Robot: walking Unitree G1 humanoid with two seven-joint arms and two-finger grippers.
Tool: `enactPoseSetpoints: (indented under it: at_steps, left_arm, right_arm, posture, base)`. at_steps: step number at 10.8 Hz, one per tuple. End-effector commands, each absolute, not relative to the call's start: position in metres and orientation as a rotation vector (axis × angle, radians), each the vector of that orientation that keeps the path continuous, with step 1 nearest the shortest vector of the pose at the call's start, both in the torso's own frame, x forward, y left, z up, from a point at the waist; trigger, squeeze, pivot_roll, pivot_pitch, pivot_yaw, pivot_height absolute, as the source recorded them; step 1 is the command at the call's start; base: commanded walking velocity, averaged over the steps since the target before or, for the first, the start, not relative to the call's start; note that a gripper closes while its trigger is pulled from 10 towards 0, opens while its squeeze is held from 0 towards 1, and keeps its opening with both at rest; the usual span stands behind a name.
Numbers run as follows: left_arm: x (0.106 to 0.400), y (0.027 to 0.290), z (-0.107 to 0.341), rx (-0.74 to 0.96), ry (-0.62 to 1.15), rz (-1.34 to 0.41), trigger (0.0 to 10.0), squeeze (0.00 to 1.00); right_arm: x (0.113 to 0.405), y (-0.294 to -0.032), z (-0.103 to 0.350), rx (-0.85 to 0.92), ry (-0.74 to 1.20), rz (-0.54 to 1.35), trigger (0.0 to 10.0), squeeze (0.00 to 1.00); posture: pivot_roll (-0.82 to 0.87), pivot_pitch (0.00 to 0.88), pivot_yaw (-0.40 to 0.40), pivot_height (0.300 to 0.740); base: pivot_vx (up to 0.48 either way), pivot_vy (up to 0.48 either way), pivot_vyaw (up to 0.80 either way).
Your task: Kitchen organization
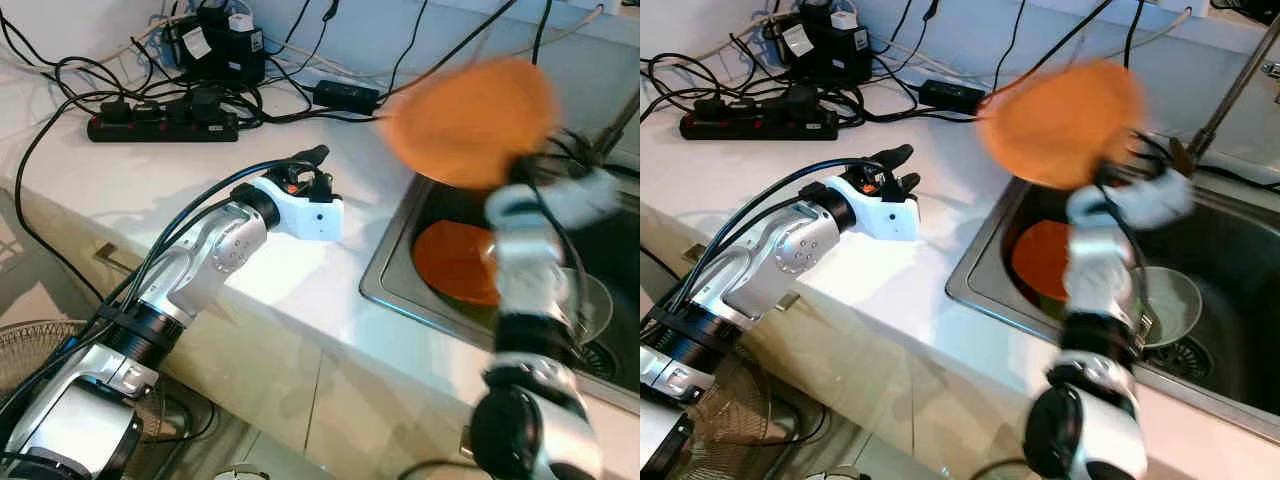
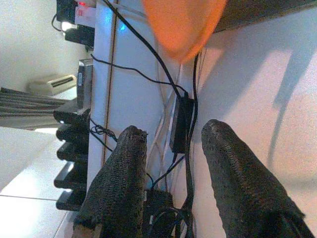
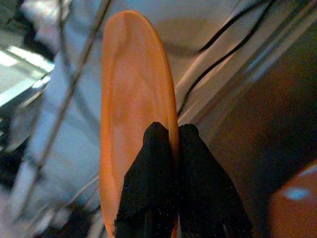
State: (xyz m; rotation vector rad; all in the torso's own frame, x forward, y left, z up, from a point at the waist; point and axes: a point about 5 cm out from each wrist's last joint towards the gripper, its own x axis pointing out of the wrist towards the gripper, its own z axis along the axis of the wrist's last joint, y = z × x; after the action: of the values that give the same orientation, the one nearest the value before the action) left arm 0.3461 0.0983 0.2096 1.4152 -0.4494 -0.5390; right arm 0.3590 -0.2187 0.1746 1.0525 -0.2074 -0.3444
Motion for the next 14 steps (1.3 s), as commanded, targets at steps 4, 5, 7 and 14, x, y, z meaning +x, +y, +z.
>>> enactPoseSetpoints:
  at_steps: [4,5,7,14]
  left_arm:
    - [0.343,0.097,0.209,1.371,-0.454,-0.531,10.0,0.0]
    - [0.343,0.098,0.208,1.365,-0.447,-0.531,10.0,0.0]
    - [0.343,0.099,0.206,1.35,-0.431,-0.533,10.0,0.0]
    - [0.35,0.106,0.212,0.859,-0.274,-0.44,10.0,0.0]
  right_arm:
    - [0.335,-0.254,0.177,0.975,-0.364,-0.431,0.0,0.0]
    - [0.327,-0.262,0.166,0.975,-0.353,-0.476,0.0,0.0]
    - [0.321,-0.263,0.151,0.947,-0.295,-0.49,0.0,0.0]
    - [0.325,-0.241,0.119,0.718,-0.034,-0.452,10.0,0.0]
  posture:
    - [0.13,0.0,-0.065,0.74]
    - [0.13,0.0,-0.066,0.74]
    - [0.13,0.0,-0.069,0.74]
    - [0.13,0.0,-0.071,0.74]
  base:
    - [0.0,0.0,0.0]
    - [0.0,0.0,0.0]
    - [0.0,0.0,0.0]
    - [0.0,0.0,0.0]
